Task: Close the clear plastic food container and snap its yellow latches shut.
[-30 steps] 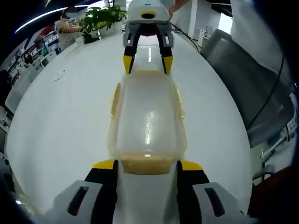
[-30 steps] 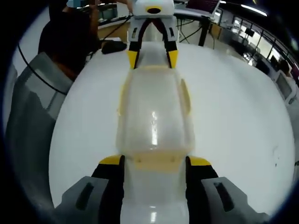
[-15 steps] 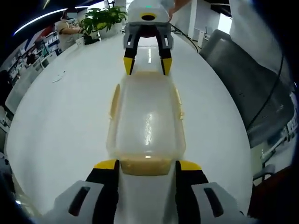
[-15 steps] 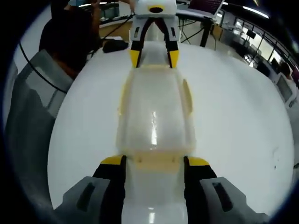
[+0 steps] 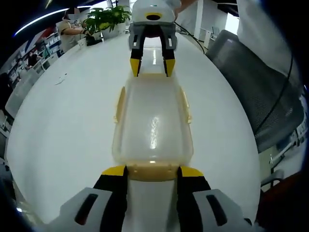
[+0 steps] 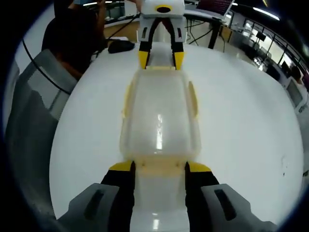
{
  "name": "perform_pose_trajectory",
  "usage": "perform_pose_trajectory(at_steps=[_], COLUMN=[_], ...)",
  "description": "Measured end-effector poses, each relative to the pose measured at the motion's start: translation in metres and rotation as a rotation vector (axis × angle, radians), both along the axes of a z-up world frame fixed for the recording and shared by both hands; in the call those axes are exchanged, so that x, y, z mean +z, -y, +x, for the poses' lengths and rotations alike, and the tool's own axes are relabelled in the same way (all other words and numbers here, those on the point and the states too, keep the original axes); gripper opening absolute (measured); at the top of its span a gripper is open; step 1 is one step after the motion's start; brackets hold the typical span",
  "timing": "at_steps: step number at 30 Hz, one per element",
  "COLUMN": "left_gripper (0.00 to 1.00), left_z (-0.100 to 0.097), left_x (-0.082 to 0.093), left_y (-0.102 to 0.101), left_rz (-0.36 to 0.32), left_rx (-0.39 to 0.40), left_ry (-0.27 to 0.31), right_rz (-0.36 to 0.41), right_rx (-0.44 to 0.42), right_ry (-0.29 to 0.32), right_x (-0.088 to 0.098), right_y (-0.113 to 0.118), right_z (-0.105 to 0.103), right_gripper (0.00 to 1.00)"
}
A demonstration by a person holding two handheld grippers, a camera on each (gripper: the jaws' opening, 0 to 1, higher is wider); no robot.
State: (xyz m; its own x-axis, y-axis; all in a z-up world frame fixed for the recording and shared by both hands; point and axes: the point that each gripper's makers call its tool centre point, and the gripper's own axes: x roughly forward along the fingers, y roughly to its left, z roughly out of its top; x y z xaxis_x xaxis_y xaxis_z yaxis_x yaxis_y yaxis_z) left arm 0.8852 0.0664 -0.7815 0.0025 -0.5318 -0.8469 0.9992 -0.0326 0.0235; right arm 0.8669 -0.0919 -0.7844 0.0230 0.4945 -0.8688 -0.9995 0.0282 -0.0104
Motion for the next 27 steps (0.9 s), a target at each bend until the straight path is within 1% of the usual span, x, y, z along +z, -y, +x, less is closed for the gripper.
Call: perform_pose_trajectory(at_steps=[14,17,19,22,27], left_gripper=[0.33,0.33,0.32,0.32,0.32], left_z=[-0.003,-0.003,-0.006,-0.008,-0.010], left_x=[0.002,0.002,0.003,0.010,0.029], left_y=[0.003,0.003,0.003,0.004,0.002], left_rz=[0.006,0.020,0.045,0.053,0.051], left_rx=[0.021,0.021,0.009,0.008,0.025], left_ry=[-0.001,0.000,0.002,0.002,0.008], right_rz=[0.000,-0.001,-0.011,-0.024,-0.008], right_rx=[0.012,0.014,0.015,0.027,0.029], right_ry=[0.001,0.002,0.003,0.012,0.021], right_x=[-0.001,-0.001,-0.001,0.003,0.020], right_y=[0.001,0.001,0.001,0.001,0.000], right_z=[0.003,0.003,0.003,0.002,0.001], right_gripper=[0.36,0.35,0.35,0.35,0.35])
